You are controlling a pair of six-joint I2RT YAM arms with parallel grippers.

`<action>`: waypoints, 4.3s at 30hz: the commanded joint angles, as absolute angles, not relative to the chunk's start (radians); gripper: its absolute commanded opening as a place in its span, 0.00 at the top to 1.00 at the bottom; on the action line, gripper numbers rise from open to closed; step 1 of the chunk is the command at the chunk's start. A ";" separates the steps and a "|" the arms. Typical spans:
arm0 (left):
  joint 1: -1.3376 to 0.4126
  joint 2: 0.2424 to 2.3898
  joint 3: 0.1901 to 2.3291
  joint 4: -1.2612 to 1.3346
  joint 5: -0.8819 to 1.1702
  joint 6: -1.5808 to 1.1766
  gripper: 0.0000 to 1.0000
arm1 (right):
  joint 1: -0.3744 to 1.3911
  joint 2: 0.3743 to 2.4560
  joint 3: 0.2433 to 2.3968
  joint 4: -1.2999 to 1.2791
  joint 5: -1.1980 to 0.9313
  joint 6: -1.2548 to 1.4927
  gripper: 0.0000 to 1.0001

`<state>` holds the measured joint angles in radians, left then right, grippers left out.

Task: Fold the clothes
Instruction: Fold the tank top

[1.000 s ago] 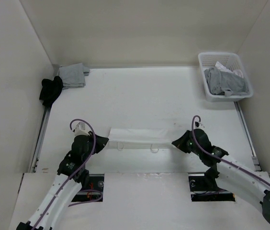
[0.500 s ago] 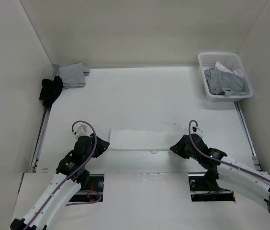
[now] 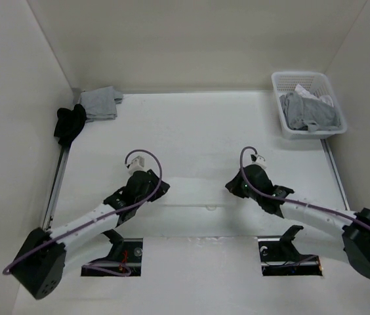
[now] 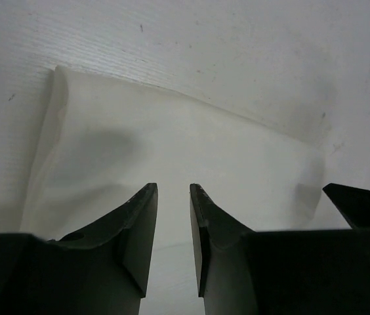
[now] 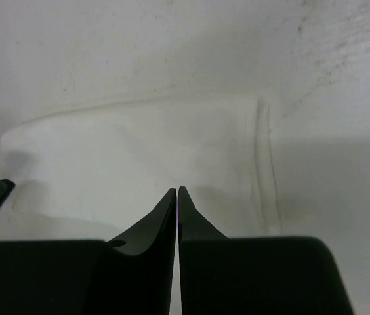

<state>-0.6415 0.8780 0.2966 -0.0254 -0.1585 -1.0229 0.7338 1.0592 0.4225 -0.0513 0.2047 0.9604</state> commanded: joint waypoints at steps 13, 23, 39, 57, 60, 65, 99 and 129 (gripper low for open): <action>-0.432 1.224 0.267 0.466 -0.045 -1.019 0.74 | 0.496 1.394 0.512 0.202 0.037 0.876 0.93; -0.334 1.505 0.434 0.640 -0.049 -1.026 0.76 | 0.380 1.539 0.630 0.275 -0.021 0.871 0.93; -0.323 1.272 0.417 0.583 -0.038 -0.982 0.70 | 0.370 1.270 0.375 0.296 -0.069 0.883 0.54; -0.349 1.100 0.313 0.522 0.025 -0.974 0.69 | 0.409 1.370 0.324 0.380 -0.098 1.005 0.75; -0.354 1.085 0.310 0.522 0.025 -0.971 0.69 | 0.398 1.385 0.302 0.455 -0.138 1.038 0.81; -0.349 1.057 0.299 0.517 0.025 -0.969 0.69 | 0.387 1.414 0.310 0.486 -0.184 1.043 0.95; -0.331 0.790 0.268 0.350 0.098 -0.976 0.67 | 0.896 1.649 1.224 -0.308 0.224 0.715 0.97; -0.407 0.914 0.333 0.141 -0.133 -0.781 0.59 | 0.622 0.795 0.295 0.247 0.308 0.756 0.55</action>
